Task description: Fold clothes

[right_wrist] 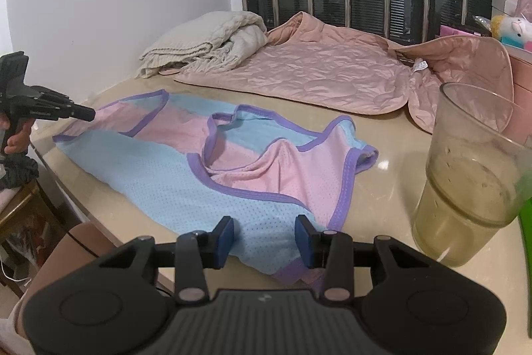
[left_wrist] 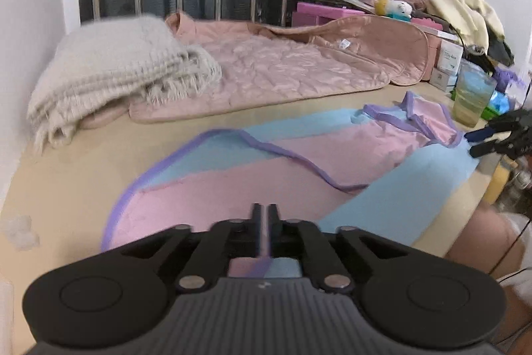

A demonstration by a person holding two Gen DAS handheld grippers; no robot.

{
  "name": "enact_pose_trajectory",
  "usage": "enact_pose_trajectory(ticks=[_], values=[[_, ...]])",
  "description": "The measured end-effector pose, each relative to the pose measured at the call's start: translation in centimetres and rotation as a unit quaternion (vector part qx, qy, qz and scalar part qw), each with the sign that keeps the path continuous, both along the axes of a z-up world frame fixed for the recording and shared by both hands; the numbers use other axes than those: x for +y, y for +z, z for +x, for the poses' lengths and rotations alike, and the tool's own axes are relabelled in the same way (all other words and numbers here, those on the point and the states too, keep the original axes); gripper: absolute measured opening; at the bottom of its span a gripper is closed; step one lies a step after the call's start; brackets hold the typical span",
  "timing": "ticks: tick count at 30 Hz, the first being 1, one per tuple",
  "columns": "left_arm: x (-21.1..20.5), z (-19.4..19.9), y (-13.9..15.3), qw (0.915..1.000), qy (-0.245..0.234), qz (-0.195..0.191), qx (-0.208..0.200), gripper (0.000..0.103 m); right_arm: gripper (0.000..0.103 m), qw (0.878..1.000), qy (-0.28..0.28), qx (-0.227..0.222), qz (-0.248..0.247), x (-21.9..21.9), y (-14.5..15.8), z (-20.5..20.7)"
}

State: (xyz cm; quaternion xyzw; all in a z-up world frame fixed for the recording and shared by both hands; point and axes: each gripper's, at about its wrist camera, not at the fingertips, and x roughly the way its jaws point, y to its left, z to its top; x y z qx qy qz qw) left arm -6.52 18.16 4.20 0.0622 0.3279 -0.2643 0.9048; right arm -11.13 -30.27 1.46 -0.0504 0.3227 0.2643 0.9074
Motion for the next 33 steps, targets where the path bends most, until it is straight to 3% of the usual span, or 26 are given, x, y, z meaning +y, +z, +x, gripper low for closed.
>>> enact_pose_trajectory(ticks=[2,4,6,8,11,14,20,27,30,33], values=[[0.0,-0.3,-0.2,0.9997,-0.021,-0.008,0.011,0.054,0.040,1.000,0.001,-0.003,-0.004,0.1,-0.1,-0.2],[-0.2,-0.3,-0.7,0.9994,-0.027,-0.006,0.021,0.060,0.041,1.000,0.002,-0.003,-0.004,0.0,-0.1,-0.2],[-0.3,-0.1,-1.3,0.9992,-0.025,0.001,0.030,0.058,0.041,1.000,0.001,-0.002,-0.002,0.1,0.0,-0.1],[-0.4,0.0,-1.6,0.9993,-0.025,0.004,0.029,0.029,0.041,1.000,0.002,-0.002,-0.003,0.0,0.0,-0.2],[-0.8,-0.2,-1.6,0.9991,-0.035,0.013,0.019,0.007,0.041,1.000,0.002,-0.003,-0.004,0.0,0.0,-0.2],[-1.0,-0.5,-1.2,0.9990,-0.041,0.016,0.009,0.002,0.041,1.000,0.001,-0.003,-0.004,-0.1,-0.1,-0.3],[-1.0,0.5,0.1,0.9993,-0.033,0.017,-0.007,0.002,0.041,1.000,0.000,-0.002,-0.005,-0.1,-0.1,-0.4],[-0.4,1.7,-0.6,0.9995,-0.005,0.027,-0.015,0.002,0.041,1.000,-0.014,0.000,-0.004,-0.3,-0.1,-0.4],[0.7,1.6,-0.5,1.0000,0.004,0.002,0.006,0.011,0.041,1.000,-0.019,-0.004,-0.011,0.0,0.0,-0.4],[2.1,-0.1,-0.1,0.9999,0.012,-0.007,0.001,0.021,0.041,0.999,-0.026,-0.025,-0.006,0.0,0.9,-1.3]])
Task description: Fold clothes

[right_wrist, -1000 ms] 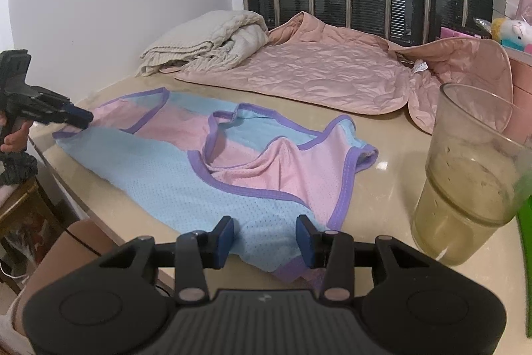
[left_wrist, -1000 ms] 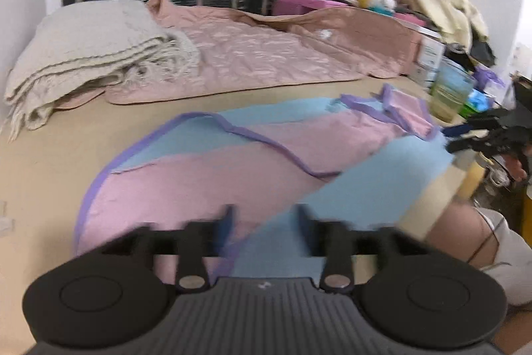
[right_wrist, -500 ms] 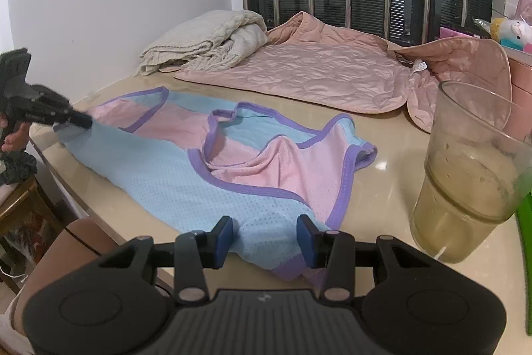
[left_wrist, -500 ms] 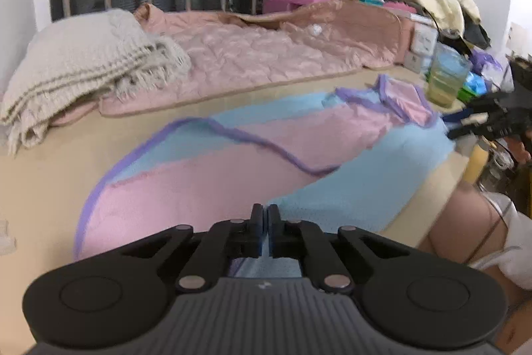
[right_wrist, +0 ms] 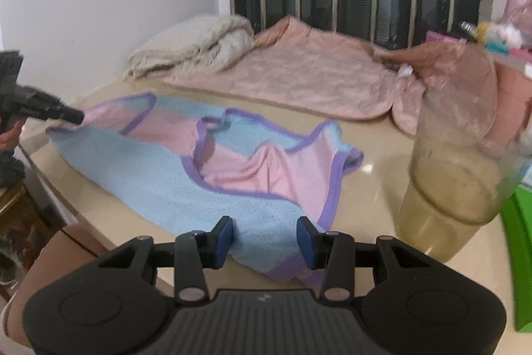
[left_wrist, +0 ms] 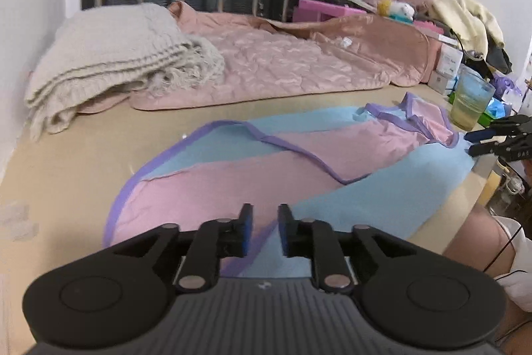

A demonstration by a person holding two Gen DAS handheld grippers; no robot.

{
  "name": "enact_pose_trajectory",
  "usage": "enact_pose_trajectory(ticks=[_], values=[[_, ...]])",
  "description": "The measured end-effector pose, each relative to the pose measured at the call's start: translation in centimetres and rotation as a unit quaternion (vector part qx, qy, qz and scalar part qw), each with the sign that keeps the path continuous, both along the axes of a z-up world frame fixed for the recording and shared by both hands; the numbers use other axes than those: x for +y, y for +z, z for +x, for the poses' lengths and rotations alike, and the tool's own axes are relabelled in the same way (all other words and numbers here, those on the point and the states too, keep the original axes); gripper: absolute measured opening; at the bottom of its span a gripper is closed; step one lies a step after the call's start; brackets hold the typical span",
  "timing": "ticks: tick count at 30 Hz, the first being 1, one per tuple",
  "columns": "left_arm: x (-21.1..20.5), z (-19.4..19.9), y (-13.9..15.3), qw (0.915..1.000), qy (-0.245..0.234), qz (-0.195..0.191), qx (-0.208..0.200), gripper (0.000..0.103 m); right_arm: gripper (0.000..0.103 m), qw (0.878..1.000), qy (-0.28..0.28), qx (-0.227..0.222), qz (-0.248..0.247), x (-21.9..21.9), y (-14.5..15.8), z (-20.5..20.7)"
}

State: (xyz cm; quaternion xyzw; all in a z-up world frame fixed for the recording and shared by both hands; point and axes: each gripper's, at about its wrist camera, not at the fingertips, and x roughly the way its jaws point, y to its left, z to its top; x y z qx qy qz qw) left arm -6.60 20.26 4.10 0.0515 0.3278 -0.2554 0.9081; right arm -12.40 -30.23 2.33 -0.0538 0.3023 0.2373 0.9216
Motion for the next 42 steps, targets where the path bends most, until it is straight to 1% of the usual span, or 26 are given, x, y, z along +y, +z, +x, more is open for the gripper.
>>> enact_pose_trajectory(ticks=[2,5,8,10,13,16,17,18,19,20,21,22,23,24,26,27,29,31,33,34,35,37,39,40,41,42], values=[[0.7,-0.6,-0.5,0.9999,0.010,-0.003,0.008,0.030,0.041,1.000,0.010,-0.004,0.015,0.2,0.5,-0.3],[1.2,-1.2,-1.6,0.9995,0.024,0.000,0.019,0.031,0.041,0.999,0.030,-0.004,0.027,1.4,0.5,-0.1],[1.3,-2.0,-2.0,0.9991,0.040,-0.007,0.008,0.031,0.041,1.000,0.029,0.003,0.013,2.8,-0.5,0.7],[1.4,-2.7,-2.3,0.9988,0.049,-0.001,-0.007,0.030,0.040,1.000,0.016,0.011,0.003,3.0,-1.2,1.1],[1.1,-4.2,-2.7,0.9978,0.061,0.007,-0.025,0.030,0.040,1.000,0.006,0.005,-0.007,2.6,-1.4,0.8],[0.5,-3.8,-1.7,0.9983,0.058,0.002,0.002,0.031,0.040,1.000,-0.006,0.021,-0.004,2.3,-0.7,1.4],[0.1,-3.4,-0.8,0.9983,0.058,0.008,-0.003,0.031,0.040,1.000,-0.006,0.022,-0.003,2.3,-0.2,1.6],[-0.4,-3.0,0.2,0.9983,0.053,0.018,-0.020,0.033,0.040,1.000,0.003,0.007,-0.001,2.7,0.7,1.7],[-0.9,-2.2,1.4,0.9982,0.041,0.028,-0.034,0.044,0.043,1.000,0.016,-0.014,0.002,3.1,1.8,2.0],[-1.5,-1.4,2.6,0.9977,0.029,0.038,-0.049,0.059,0.047,0.999,0.025,-0.031,0.002,3.5,2.7,2.5],[-2.1,-0.4,3.7,0.9971,0.016,0.047,-0.058,0.064,0.050,0.999,0.032,-0.044,0.001,4.1,3.7,3.4],[-2.8,1.2,4.4,0.9971,-0.001,0.054,-0.054,0.071,0.055,0.998,0.039,-0.045,-0.005,4.9,4.4,4.9],[-3.6,2.8,4.9,0.9968,-0.018,0.061,-0.049,0.073,0.058,0.998,0.042,-0.035,-0.018,5.7,4.6,6.5],[-4.4,4.5,4.9,0.9966,-0.029,0.066,-0.039,0.073,0.058,0.998,0.038,-0.023,-0.034,6.7,4.5,8.3],[-6.0,8.4,4.1,0.9962,-0.032,0.081,-0.005,0.073,0.058,0.997,0.033,0.000,-0.063,8.5,4.4,11.7],[-6.7,10.3,3.5,0.9956,-0.033,0.087,0.012,0.073,0.058,0.997,0.036,0.013,-0.066,9.2,4.2,13.3],[-7.6,13.0,2.2,0.9946,-0.034,0.093,0.031,0.072,0.058,0.996,0.044,0.049,-0.055,10.2,3.6,16.0],[-8.2,14.4,1.2,0.9940,-0.038,0.096,0.036,0.072,0.057,0.995,0.042,0.078,-0.053,11.0,2.8,17.8],[-8.5,15.2,0.4,0.9935,-0.045,0.096,0.040,0.067,0.055,0.993,0.041,0.092,-0.063,11.6,1.9,18.6],[-8.6,15.5,0.0,0.9931,-0.047,0.098,0.043,0.062,0.052,0.992,0.041,0.097,-0.068,11.8,1.5,18.8],[-8.5,15.5,-0.4,0.9924,-0.046,0.102,0.049,0.053,0.045,0.991,0.040,0.104,-0.069,11.7,1.1,19.0],[-8.2,15.7,-1.0,0.9919,-0.047,0.106,0.054,0.043,0.033,0.990,0.037,0.115,-0.069,11.4,0.5,19.4],[-7.6,15.8,-1.2,0.9935,-0.052,0.085,0.054,0.032,0.031,0.991,0.037,0.110,-0.064,11.0,0.3,19.3],[-7.5,15.8,-1.3,0.9939,-0.053,0.080,0.056,0.021,0.024,0.992,0.038,0.107,-0.061,10.9,0.3,19.3],[-7.6,15.7,-1.2,0.9940,-0.053,0.081,0.051,0.011,0.003,0.992,0.040,0.106,-0.058,10.8,0.3,19.3],[-7.7,15.5,-1.2,0.9939,-0.053,0.085,0.046,0.007,0.004,0.992,0.043,0.107,-0.055,10.9,0.3,19.2]])
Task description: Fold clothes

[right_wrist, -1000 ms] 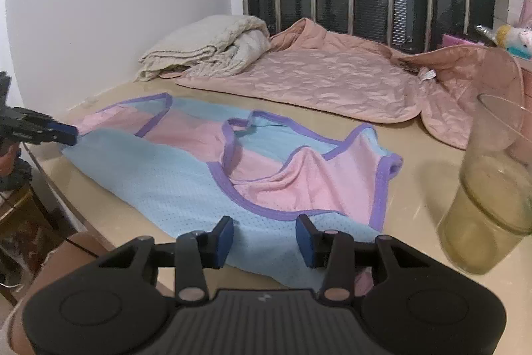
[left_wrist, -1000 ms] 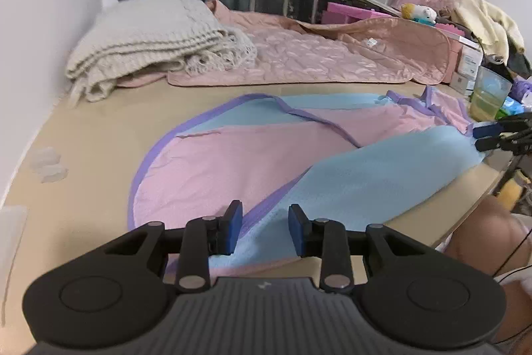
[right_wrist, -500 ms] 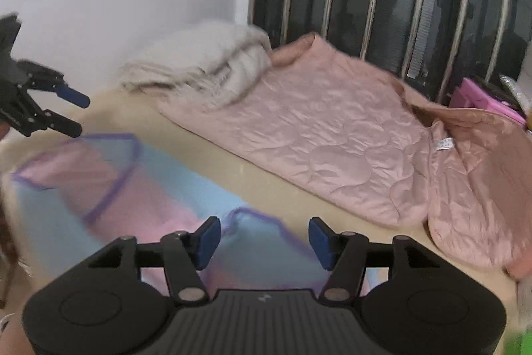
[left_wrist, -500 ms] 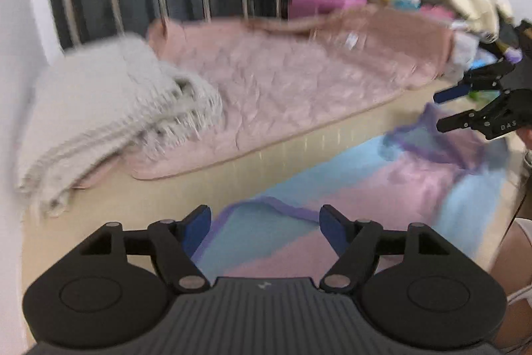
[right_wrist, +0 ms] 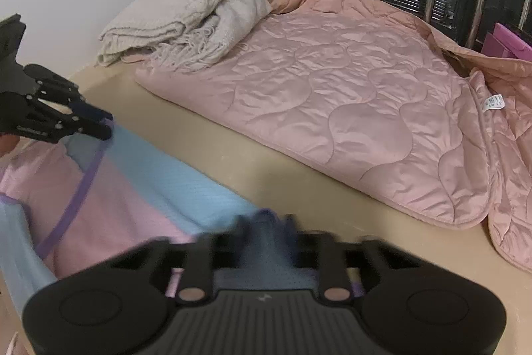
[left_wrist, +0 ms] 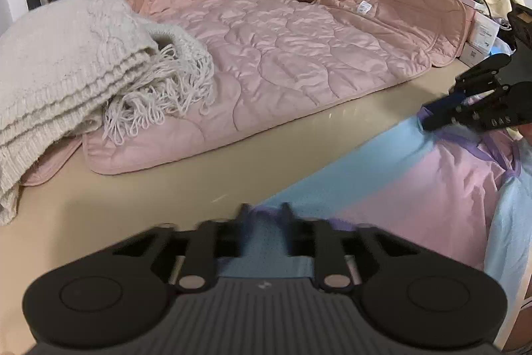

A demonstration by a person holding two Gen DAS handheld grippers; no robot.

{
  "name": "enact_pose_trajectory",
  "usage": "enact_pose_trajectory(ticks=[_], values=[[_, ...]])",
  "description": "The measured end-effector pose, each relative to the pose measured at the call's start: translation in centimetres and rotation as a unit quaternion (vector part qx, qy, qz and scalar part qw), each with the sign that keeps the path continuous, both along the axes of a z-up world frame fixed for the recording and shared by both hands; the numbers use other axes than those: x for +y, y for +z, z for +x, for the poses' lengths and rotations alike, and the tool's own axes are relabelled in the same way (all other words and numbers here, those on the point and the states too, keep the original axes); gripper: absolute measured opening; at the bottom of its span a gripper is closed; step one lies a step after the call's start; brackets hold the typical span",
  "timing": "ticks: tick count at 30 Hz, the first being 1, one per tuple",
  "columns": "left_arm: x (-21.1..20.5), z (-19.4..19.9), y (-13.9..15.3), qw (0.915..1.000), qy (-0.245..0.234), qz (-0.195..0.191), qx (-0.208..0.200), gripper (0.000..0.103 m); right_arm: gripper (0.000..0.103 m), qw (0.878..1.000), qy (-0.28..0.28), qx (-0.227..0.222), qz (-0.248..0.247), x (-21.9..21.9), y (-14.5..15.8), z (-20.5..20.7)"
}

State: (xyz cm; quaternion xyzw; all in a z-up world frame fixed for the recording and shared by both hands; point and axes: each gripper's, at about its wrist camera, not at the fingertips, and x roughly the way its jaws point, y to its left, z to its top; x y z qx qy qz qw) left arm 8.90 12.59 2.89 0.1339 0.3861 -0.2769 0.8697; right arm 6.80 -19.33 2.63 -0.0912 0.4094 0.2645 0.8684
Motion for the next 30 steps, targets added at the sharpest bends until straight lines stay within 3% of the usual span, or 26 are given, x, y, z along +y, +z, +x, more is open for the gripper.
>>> enact_pose_trajectory(ticks=[3,8,12,15,17,18,19,21,22,23,27,30], values=[[-0.2,-1.0,0.4,0.9997,0.001,0.010,-0.022,0.003,0.003,1.000,0.006,-0.025,0.006,0.2,0.5,-1.0],[0.9,-6.1,3.5,0.9958,0.016,-0.022,-0.087,0.003,0.003,0.993,0.022,-0.101,0.056,-1.8,3.3,-5.7],[0.7,-12.8,3.0,0.9892,0.026,0.016,-0.143,0.004,0.004,0.988,0.055,-0.126,0.074,-3.5,3.9,-11.5],[0.7,-16.6,0.4,0.9918,0.030,0.035,-0.120,0.004,0.005,0.991,0.078,-0.100,0.034,-3.5,2.1,-15.2],[1.5,-17.9,-0.8,0.9922,0.048,0.042,-0.107,0.006,0.015,0.992,0.080,-0.098,0.006,-3.4,1.3,-16.8],[2.3,-18.1,-0.9,0.9916,0.064,0.038,-0.106,0.006,0.018,0.992,0.072,-0.107,0.001,-3.6,1.6,-17.2],[3.2,-17.9,-0.7,0.9915,0.080,0.024,-0.100,0.009,0.028,0.991,0.059,-0.120,0.003,-3.9,2.2,-17.3],[4.7,-17.0,0.7,0.9895,0.108,-0.014,-0.095,0.025,0.041,0.989,0.033,-0.145,0.008,-4.5,3.3,-17.2],[5.0,-16.1,1.5,0.9874,0.121,-0.025,-0.099,0.043,0.044,0.988,0.017,-0.151,0.014,-4.7,3.9,-16.4],[5.2,-15.0,2.2,0.9854,0.133,-0.034,-0.100,0.052,0.044,0.989,-0.002,-0.149,0.017,-4.8,4.2,-15.2],[4.5,-8.8,1.8,0.9773,0.209,-0.026,-0.025,0.051,0.044,0.990,-0.095,-0.100,0.001,-4.2,3.4,-8.9],[4.4,-7.6,1.0,0.9641,0.262,-0.037,-0.019,0.051,0.043,0.990,-0.127,-0.056,0.000,-3.7,1.8,-5.5]])
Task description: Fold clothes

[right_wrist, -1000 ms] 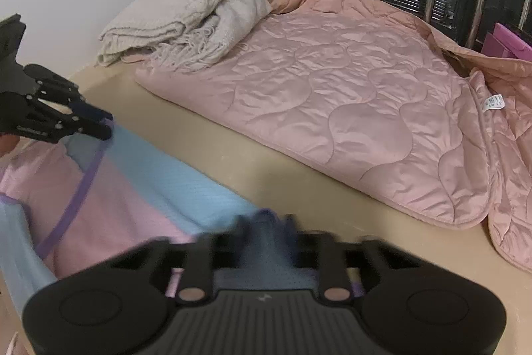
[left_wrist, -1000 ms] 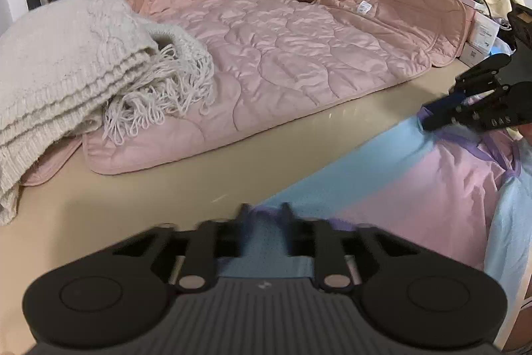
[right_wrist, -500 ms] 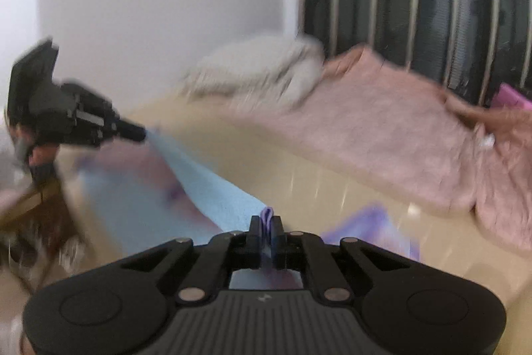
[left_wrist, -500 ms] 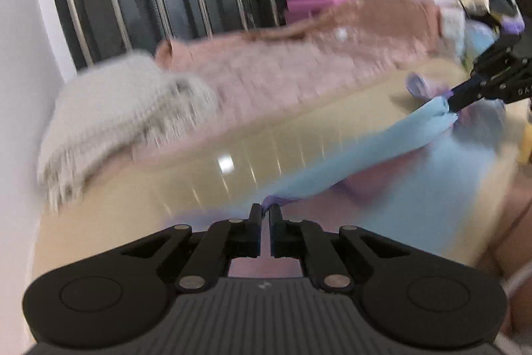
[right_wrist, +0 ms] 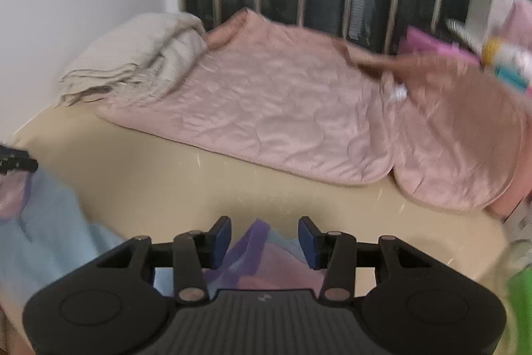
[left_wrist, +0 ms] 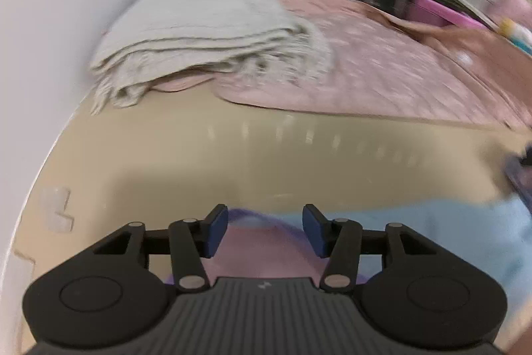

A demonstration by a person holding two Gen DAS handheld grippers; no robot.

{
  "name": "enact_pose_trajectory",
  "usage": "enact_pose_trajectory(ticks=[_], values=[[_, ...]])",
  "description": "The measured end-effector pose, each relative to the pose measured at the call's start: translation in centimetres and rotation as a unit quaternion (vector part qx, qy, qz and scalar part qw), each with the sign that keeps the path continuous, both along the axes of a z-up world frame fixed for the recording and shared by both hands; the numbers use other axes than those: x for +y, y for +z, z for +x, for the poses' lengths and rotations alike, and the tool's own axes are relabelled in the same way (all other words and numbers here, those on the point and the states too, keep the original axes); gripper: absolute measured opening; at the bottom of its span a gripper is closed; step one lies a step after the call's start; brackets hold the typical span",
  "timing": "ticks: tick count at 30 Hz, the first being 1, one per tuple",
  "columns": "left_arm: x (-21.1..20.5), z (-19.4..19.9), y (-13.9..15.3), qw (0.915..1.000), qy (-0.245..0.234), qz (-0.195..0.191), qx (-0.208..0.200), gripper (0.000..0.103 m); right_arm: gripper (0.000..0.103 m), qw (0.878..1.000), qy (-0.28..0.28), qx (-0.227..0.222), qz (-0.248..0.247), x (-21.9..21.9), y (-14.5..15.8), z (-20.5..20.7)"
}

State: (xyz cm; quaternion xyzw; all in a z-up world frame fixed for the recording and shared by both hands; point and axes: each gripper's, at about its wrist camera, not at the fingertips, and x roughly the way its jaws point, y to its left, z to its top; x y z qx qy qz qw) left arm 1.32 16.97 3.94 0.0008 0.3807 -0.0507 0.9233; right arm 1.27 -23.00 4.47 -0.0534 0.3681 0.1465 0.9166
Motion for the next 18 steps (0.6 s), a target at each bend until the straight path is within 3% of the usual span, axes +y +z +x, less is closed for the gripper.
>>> enact_pose_trajectory(ticks=[3,5,7,13,15,18], values=[[0.2,-0.2,-0.6,0.9993,0.013,-0.034,-0.005,0.044,0.030,0.999,-0.020,0.027,-0.022,0.6,-1.8,1.1],[-0.2,-0.7,-1.1,0.9993,0.017,-0.033,-0.002,0.014,0.005,0.999,-0.032,0.020,-0.016,0.3,-2.0,1.0],[-0.6,-1.2,-1.4,0.9995,0.018,-0.024,-0.008,0.003,0.006,0.999,-0.039,0.002,-0.002,-0.5,-1.4,0.5],[0.6,-3.8,-1.0,0.9952,0.070,-0.050,-0.045,0.001,0.006,0.986,-0.044,-0.154,0.048,-3.9,1.8,-6.6],[1.2,-5.0,-0.8,0.9927,0.089,-0.059,-0.056,0.001,0.006,0.981,-0.052,-0.173,0.064,-5.5,1.6,-9.3],[2.0,-6.4,-0.7,0.9899,0.106,-0.073,-0.059,0.001,0.006,0.979,-0.067,-0.168,0.092,-7.9,-0.2,-12.4]])
